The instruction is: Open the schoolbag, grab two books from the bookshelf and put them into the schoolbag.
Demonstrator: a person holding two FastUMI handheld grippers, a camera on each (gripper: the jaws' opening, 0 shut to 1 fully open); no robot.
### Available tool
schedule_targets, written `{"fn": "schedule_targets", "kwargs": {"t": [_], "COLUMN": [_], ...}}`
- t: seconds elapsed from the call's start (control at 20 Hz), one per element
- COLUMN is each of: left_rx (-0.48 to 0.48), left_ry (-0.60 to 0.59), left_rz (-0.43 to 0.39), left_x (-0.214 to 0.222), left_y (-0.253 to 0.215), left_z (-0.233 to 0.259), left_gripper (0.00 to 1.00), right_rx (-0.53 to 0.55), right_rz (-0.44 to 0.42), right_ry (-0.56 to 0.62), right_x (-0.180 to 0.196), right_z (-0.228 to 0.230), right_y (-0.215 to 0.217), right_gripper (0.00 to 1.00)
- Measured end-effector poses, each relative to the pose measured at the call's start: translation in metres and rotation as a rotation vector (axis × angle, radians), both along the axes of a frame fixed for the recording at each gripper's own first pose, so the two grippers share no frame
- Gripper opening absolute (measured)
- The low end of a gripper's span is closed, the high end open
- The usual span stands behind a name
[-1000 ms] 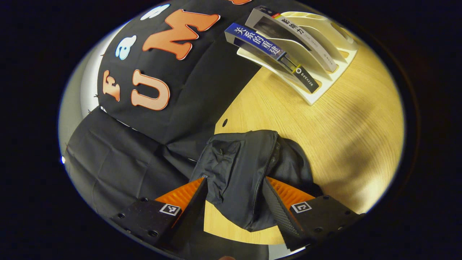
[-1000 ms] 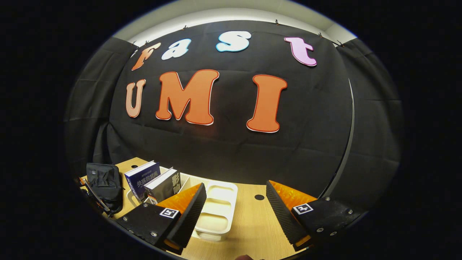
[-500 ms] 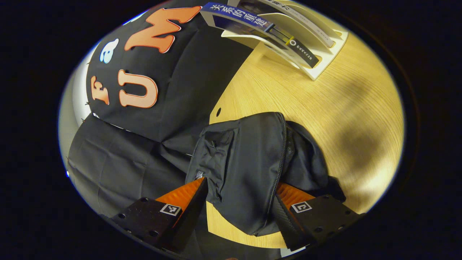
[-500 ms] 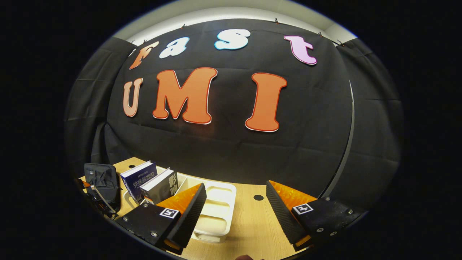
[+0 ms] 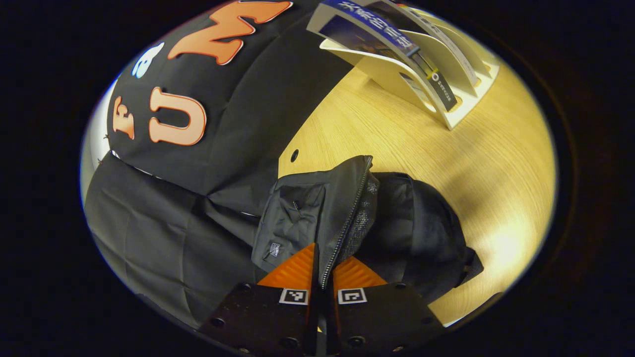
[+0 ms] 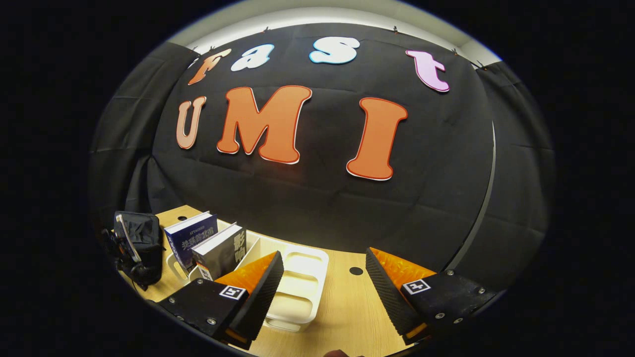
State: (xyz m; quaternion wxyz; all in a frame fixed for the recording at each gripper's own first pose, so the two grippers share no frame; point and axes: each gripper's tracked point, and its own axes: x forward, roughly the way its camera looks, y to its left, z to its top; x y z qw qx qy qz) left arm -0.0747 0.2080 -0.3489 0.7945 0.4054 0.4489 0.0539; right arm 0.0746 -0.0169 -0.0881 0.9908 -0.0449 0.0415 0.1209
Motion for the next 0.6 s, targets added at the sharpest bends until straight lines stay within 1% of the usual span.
{"fn": "schedule_targets", "kwargs": {"t": [0.15, 0.25, 0.3, 0.45, 0.6], "left_rx": [-0.132, -0.218, -0.260, -0.373, -0.469], "left_ry": [0.041, 0.094, 0.136, 0.236, 0.303], "left_rz": [0.036, 0.032, 0.017, -0.061, -0.129], "left_x": [0.012, 0.015, 0.014, 0.016, 0.024], "left_y": [0.009, 0.015, 0.016, 0.021, 0.033], "left_z": [0.014, 0.016, 0.015, 0.019, 0.030], "left_gripper": [0.06, 0.06, 0.06, 0.06, 0.05], "right_rx": [-0.011, -0.036, -0.051, -0.075, -0.060], "right_rz": [-0.017, -0.040, -0.057, -0.122, -0.154], "right_ry": [0.013, 0.018, 0.026, 0.071, 0.142], "right_x": [0.001, 0.001, 0.000, -0.006, -0.020], "right_z": [0.002, 0.002, 0.001, -0.003, -0.005], "right_y": [0.008, 0.018, 0.023, 0.044, 0.078], "right_gripper": [0.98, 0.99, 0.99, 0.98, 0.98]}}
